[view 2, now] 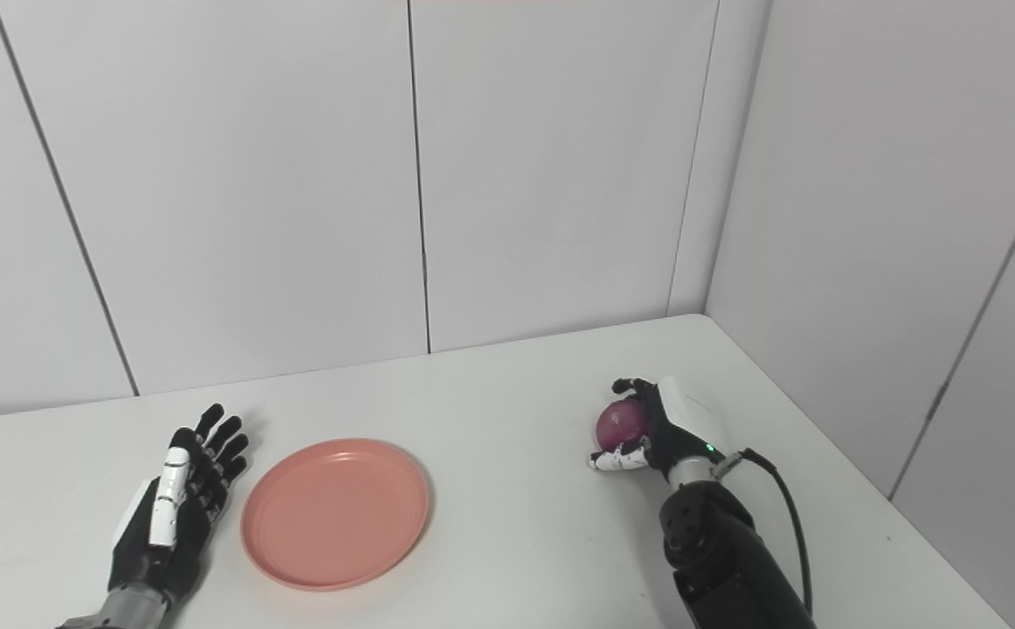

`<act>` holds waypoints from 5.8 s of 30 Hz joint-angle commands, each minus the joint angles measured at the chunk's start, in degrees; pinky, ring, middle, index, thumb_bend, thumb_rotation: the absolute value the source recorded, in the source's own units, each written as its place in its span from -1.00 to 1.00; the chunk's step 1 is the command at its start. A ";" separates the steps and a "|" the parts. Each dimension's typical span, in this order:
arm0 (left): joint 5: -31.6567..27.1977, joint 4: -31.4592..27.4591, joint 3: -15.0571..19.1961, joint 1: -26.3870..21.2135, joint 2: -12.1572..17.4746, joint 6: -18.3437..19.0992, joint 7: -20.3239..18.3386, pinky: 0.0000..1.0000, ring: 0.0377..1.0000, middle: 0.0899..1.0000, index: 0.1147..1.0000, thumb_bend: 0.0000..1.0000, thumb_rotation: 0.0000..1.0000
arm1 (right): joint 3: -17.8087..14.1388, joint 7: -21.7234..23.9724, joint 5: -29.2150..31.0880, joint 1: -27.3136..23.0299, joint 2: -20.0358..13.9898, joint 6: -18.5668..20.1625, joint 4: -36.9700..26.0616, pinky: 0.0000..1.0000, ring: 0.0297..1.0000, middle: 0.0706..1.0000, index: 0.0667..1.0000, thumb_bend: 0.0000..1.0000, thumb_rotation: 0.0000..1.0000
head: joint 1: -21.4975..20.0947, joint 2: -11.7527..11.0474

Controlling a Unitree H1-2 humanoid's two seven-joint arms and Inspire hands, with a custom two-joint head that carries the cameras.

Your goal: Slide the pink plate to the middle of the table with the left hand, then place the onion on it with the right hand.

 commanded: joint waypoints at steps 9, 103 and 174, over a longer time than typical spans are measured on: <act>-0.70 -1.30 0.00 -1.39 -0.35 -1.14 -0.37 0.96 0.93 0.92 0.90 0.23 1.00 | -1.19 -4.60 1.00 -1.93 -0.13 -2.53 -1.05 -0.20 -0.03 0.03 0.21 -0.01 -1.00 | 0.17 -0.04; 3.27 -8.14 -3.18 0.84 -3.79 0.10 5.82 1.00 0.97 0.96 0.94 0.24 1.00 | 20.40 -2.69 -1.23 -12.06 16.71 -22.61 9.64 -0.25 -0.24 -0.11 0.02 0.01 -1.00 | 19.44 0.33; 2.26 -7.78 0.01 3.88 -0.86 -4.56 6.35 0.90 0.92 0.91 0.89 0.22 1.00 | 0.46 3.22 29.49 -1.34 20.60 -25.51 0.74 1.00 1.00 1.00 1.00 0.18 1.00 | 18.50 1.39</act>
